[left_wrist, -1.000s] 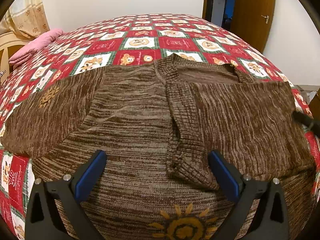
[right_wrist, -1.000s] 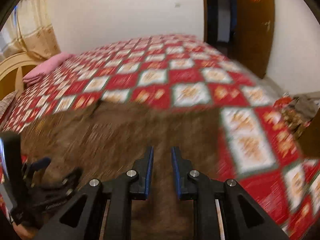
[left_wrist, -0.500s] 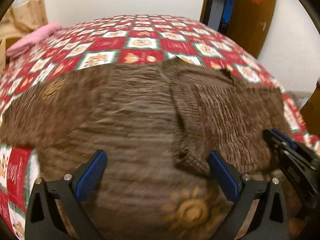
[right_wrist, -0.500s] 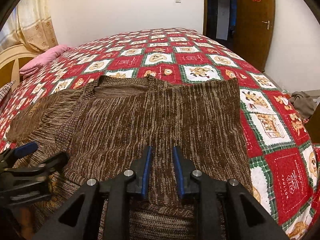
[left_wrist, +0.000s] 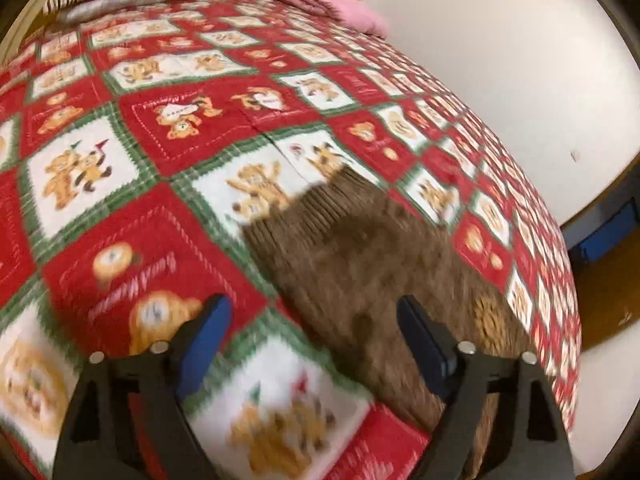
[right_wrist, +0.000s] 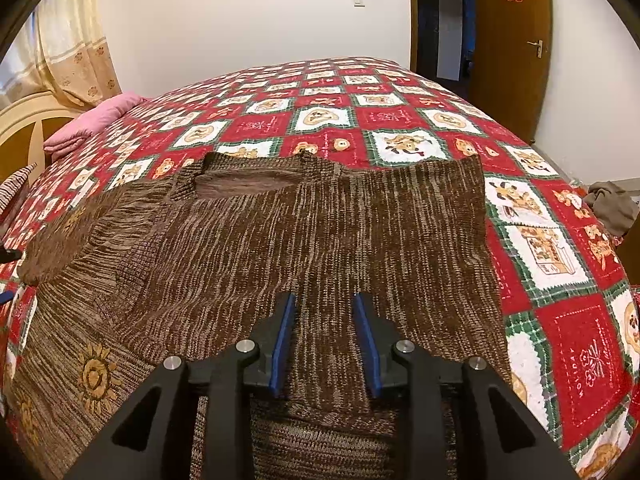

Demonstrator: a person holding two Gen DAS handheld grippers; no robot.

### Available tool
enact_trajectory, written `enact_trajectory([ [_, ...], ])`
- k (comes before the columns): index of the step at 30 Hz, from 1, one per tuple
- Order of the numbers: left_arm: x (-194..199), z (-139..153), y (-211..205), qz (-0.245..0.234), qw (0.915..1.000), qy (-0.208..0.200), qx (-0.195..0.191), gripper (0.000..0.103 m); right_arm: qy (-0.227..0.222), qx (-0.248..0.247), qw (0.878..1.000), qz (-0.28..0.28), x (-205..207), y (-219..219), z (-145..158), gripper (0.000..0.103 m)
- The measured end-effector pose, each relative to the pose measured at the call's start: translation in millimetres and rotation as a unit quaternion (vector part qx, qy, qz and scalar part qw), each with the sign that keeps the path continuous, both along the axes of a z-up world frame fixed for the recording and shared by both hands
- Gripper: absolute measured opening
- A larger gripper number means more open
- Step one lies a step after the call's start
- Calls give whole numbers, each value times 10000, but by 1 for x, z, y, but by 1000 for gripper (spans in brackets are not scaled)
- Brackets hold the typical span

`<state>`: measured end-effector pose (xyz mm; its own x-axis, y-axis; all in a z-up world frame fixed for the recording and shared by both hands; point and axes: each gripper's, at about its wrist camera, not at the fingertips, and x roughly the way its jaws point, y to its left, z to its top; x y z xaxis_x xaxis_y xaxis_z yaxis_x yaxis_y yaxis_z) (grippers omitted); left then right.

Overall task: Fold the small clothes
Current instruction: 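Grasp the other sleeve cuff with the left gripper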

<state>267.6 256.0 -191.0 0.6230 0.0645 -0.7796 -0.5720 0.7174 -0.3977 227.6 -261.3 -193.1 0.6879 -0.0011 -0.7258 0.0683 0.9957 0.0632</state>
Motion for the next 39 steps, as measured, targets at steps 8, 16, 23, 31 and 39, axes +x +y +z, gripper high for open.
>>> enact_trajectory([
  [8,19,-6,-5,-180,9992,-184,313,44,-5,2,10000,4,0,0,0,34],
  [16,8,-7,9,-25,9994,-357,30,10,-16,28,10000,6,0,0,-1,35],
  [23,26,49,-53,-835,9897,-849,798,9,-45,69,10000,4,0,0,-1,35],
  [31,3,90,-228,-3149,9200,-1587,1709,9,-54,97,9999,6,0,0,-1,36],
  [39,-9,19,-296,-3910,9025,-629,1692,8,-62,118,9999,4,1,0,-1,36],
])
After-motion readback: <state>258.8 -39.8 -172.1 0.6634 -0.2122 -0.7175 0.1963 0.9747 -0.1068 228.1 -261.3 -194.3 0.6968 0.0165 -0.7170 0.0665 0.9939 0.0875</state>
